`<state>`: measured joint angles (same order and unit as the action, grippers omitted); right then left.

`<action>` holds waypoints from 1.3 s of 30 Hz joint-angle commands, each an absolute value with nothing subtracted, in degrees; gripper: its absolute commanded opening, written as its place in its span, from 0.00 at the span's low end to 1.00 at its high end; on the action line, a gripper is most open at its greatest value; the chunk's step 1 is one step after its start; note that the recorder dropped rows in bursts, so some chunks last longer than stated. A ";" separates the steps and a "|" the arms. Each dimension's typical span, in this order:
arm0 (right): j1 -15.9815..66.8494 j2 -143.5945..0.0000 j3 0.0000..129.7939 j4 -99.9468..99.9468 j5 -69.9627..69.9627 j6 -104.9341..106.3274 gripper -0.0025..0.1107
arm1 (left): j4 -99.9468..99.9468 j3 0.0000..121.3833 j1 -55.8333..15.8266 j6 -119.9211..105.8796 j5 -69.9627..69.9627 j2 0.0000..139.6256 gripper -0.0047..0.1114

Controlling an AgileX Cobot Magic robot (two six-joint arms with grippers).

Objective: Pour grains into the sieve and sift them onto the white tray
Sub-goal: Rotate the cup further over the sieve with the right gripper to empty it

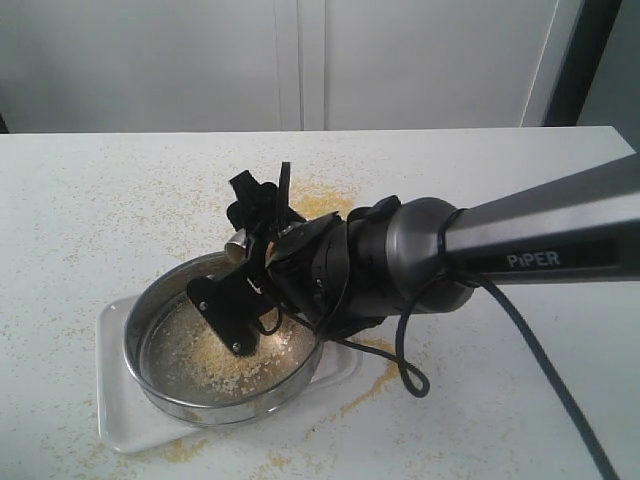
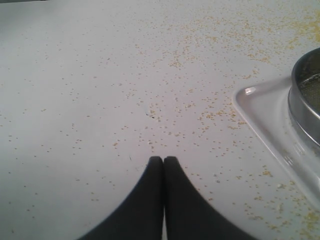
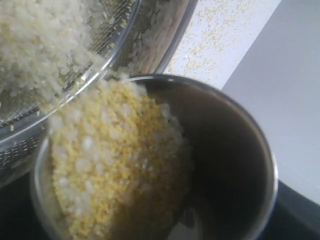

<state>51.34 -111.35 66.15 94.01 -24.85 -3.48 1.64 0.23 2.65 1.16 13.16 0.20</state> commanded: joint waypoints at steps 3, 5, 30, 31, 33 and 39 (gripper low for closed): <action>51.39 -111.01 66.72 96.12 -28.16 -2.84 0.02 | 2.07 0.00 2.76 1.25 13.35 0.00 0.05; 51.39 -111.01 66.72 96.12 -28.05 -2.84 0.02 | 2.07 0.00 2.76 1.25 13.35 0.00 0.05; 54.27 -111.01 66.72 99.95 -30.32 -2.28 0.02 | 2.07 0.00 2.76 1.25 13.35 0.00 0.05; 54.27 -111.01 66.72 99.95 -30.47 -1.36 0.02 | 2.07 0.00 2.76 1.25 13.35 0.00 0.05; 54.27 -111.22 66.72 99.95 -31.64 1.68 0.02 | 2.07 0.00 2.76 1.25 13.35 0.00 0.05; 54.27 -111.80 66.83 99.95 -34.58 4.77 0.02 | 2.07 0.00 2.76 1.25 13.35 0.00 0.05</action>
